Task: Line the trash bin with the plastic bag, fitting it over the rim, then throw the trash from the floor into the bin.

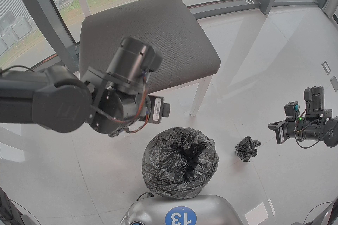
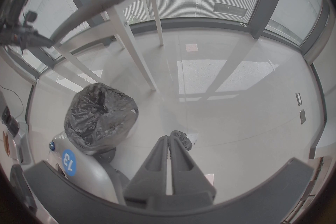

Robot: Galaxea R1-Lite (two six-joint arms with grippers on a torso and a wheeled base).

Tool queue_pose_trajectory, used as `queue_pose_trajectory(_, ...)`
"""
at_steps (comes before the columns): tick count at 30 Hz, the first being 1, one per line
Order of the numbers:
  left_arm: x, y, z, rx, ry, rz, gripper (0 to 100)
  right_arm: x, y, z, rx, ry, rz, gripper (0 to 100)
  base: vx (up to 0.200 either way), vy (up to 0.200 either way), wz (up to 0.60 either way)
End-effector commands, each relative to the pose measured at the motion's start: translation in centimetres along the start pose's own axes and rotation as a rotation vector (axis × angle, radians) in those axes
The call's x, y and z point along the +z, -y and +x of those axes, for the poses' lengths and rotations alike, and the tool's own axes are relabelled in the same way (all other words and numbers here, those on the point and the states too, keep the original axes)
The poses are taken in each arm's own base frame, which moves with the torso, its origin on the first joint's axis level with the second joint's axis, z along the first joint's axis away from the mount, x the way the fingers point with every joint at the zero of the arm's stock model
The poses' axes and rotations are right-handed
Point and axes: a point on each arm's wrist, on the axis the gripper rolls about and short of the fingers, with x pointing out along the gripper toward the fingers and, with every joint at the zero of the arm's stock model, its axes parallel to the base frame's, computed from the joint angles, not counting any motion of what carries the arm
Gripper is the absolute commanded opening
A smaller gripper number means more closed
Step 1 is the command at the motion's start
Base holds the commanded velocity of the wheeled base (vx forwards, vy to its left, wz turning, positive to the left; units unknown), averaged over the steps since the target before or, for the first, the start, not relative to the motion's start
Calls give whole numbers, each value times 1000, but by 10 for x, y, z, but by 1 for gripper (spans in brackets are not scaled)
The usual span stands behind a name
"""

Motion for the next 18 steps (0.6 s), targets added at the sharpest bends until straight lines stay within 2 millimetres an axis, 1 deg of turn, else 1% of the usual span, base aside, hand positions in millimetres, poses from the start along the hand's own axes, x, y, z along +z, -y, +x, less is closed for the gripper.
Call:
queue_pose_trajectory(1,12,-4,-18,5,50,-52,100,-21,8,27,15,-80,2,100,0,0,0)
queue_pose_trajectory(3,12,-6,-22,5,56,-75,100,-25,8,34,42,-84,0,100,0,0,0)
queue_pose_trajectory(4,12,-6,-22,5,56,-75,100,-25,8,34,42,-84,0,100,0,0,0)
queue_pose_trajectory(6,15,-9,-26,3,69,-84,100,-31,8,46,52,-103,-2,100,0,0,0)
queue_pose_trajectory(7,15,-9,-26,3,69,-84,100,-31,8,46,52,-103,-2,100,0,0,0)
queue_pose_trajectory(8,18,-11,-29,2,85,-98,100,-36,9,56,56,-108,-7,100,0,0,0)
queue_pose_trajectory(11,24,-15,-36,-1,109,-116,100,-41,10,66,57,-107,-10,100,0,0,0)
queue_pose_trajectory(18,39,-25,-64,-6,198,-171,100,-60,14,100,59,-119,-70,100,0,0,0)
